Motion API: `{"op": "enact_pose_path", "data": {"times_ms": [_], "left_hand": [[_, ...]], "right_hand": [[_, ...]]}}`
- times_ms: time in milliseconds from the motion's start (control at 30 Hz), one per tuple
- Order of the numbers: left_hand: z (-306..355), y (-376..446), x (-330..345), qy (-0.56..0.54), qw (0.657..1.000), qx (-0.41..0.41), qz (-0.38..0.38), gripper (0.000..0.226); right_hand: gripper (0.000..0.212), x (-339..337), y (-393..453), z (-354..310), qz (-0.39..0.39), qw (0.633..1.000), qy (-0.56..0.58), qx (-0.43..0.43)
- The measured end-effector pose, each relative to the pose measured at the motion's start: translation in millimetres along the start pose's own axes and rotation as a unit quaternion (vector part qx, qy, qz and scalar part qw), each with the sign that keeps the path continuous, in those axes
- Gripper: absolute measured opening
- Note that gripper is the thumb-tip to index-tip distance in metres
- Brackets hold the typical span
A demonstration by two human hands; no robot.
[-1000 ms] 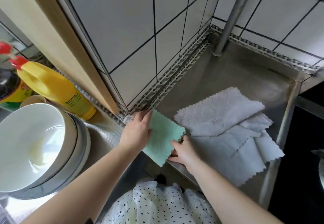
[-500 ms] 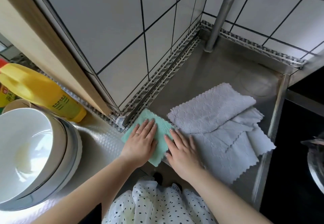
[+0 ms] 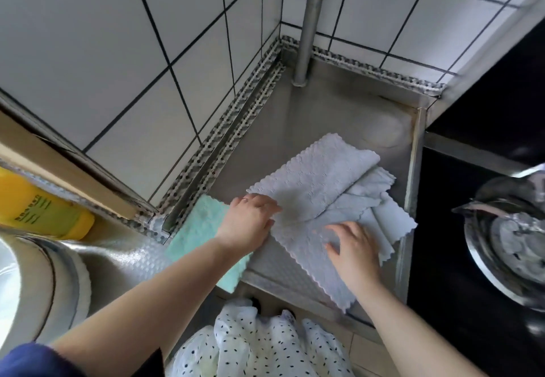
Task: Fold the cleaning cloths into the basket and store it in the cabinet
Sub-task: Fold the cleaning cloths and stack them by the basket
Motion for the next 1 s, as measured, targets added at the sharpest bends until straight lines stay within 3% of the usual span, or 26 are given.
{"op": "enact_pose_path", "data": {"times_ms": [167,367,533,667,733,900,1000], "left_hand": [[8,25,14,0.050,0.997,0.016,-0.063,0.043],[2,32,15,0.045,0.996,0.031,-0.074,0.047],[2,30,9,0.051,0.998,0.031,-0.004,0.042],[-5,41,-9,0.012,0.997,-0.018,0.070,0.017],[-7,53,-28,-0.012,0.994,-0.032,0.108,0.013],[-3,79,-92,-0.025,0.986,-0.016,0.166,0.018],[-1,97,-134,0.003,0.982,-0.001,0.191,0.017]], "right_hand": [[0.024,-3,11,10,-0.044,0.998,-0.027,0.018],[0.006,-19,18,6,-0.016,1.000,-0.007,-0.008],[0.011,-67,22,4,0.029,0.992,0.125,0.011],[0.007,-109,31,6,0.061,0.979,0.194,0.000],[0.005,-133,37,11,0.100,0.979,0.176,-0.011],[0.035,-178,59,15,0.108,0.991,0.031,-0.067],[0.028,-201,75,21,0.122,0.991,-0.004,-0.062]]}}
Point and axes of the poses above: each hand's wrist, its own y-axis towards the middle knuckle, its own x-axis out of the palm, z = x × y, the point moved 5 cm from there along y, towards the middle knuckle, and after that the axes turned 9 degrees about -z, right-handed, at the moved point
